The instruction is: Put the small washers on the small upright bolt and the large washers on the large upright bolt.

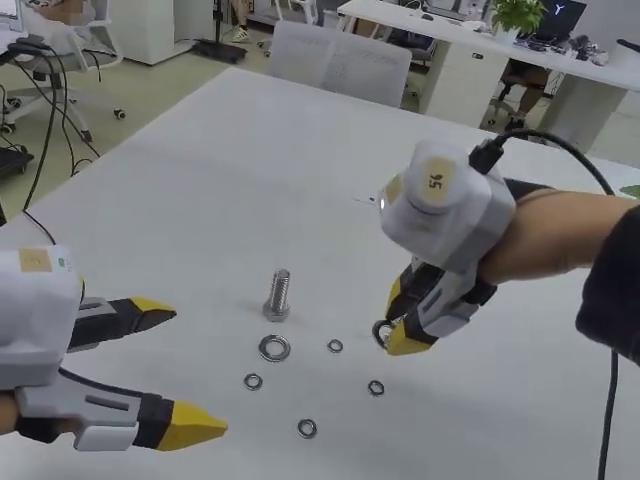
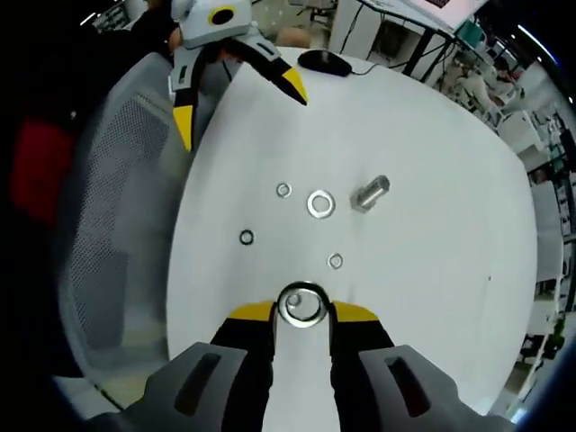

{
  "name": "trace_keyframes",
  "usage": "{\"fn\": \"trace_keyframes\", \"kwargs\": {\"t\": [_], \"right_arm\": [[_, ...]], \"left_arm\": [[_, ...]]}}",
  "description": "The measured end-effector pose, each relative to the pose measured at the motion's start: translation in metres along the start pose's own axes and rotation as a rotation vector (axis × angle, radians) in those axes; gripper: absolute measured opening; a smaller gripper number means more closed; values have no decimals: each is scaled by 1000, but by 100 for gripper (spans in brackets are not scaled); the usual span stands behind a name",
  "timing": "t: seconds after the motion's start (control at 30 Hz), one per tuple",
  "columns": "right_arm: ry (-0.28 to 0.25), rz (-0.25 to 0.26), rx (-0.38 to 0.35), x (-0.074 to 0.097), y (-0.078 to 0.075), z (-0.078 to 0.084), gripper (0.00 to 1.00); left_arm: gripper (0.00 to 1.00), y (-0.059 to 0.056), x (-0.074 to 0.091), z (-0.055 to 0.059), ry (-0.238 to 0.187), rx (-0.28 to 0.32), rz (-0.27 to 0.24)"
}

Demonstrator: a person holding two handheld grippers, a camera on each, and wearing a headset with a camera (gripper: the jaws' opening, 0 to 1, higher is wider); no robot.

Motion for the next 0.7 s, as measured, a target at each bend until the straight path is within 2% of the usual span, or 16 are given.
{"fn": "trace_keyframes", "kwargs": {"t": [0.2,0.4,0.7], "right_arm": [[7,18,34,9,-11,-19,23],[-5,33,73,17,-27,-46,23],[3,23,122,8,-46,-74,23]], "left_arm": [[86,3,2,-2,-28,13,-20],[85,4,4,-3,-50,21,-33],[85,6,8,-5,-76,28,-51]]}}
Point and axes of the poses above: the centre of the closed fingertips' face, and the gripper's own axes: x roughly backward along the fingers, y roughly to its left, z roughly out of its underside, the point moved 9 cm from there along x, roughly backward along the fingers, and after that the axes turned 11 degrees about -z, right-handed, at the moved point
